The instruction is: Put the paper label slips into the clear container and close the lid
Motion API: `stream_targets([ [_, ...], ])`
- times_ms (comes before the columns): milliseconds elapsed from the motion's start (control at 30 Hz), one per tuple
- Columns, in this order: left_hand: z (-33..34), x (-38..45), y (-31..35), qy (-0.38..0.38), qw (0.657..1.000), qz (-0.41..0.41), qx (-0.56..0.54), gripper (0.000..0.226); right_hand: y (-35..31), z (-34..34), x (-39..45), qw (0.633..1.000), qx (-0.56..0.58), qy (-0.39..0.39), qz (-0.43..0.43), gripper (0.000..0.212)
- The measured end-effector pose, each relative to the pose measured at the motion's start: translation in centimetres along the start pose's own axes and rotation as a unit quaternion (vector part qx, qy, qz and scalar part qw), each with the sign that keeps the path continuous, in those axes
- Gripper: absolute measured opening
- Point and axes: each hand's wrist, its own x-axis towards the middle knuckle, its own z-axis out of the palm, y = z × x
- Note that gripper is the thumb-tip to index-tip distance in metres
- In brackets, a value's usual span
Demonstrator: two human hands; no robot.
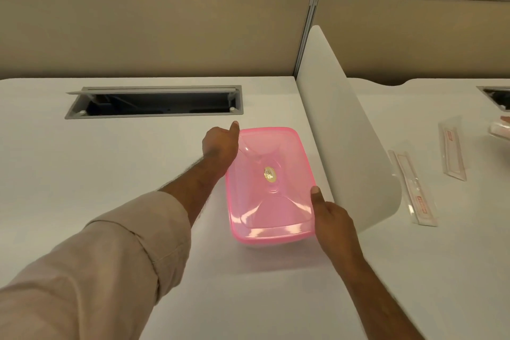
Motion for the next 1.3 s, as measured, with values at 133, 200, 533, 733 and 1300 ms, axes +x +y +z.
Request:
stream_targets([
  [133, -0.4, 0.2, -0.1, -0.040, 0.999, 0.011, 0.018, 0.055, 0.1, -0.2, -0.1, 0.999, 0.032, 0.001, -0.032, 0.076],
  [200, -0.7, 0.2, 0.0, -0.043, 0.999, 0.011, 0.024, 0.059, 0.0, -0.2, 0.1, 0.998, 0.040, -0.002, -0.041, 0.070],
  [533, -1.3, -2.1, -0.7, -0.119, 0.992, -0.040, -0.034, 0.069, 0.0, 0.0, 0.0, 0.997, 0.069, 0.008, -0.035, 0.058],
  [733, -3.1, -9.9, -6.6, -0.091, 0.994, -0.009, -0.061, 0.059, 0.0, 0.2, -0.2, 0.997, 0.055, 0.027, -0.040, 0.059],
  [1300, -4.3, -18.0, -9.1, -0.062, 0.996, 0.046, -0.043, 0.051, 0.4, 0.5, 0.2, 0.998, 0.048, 0.024, -0.041, 0.069],
])
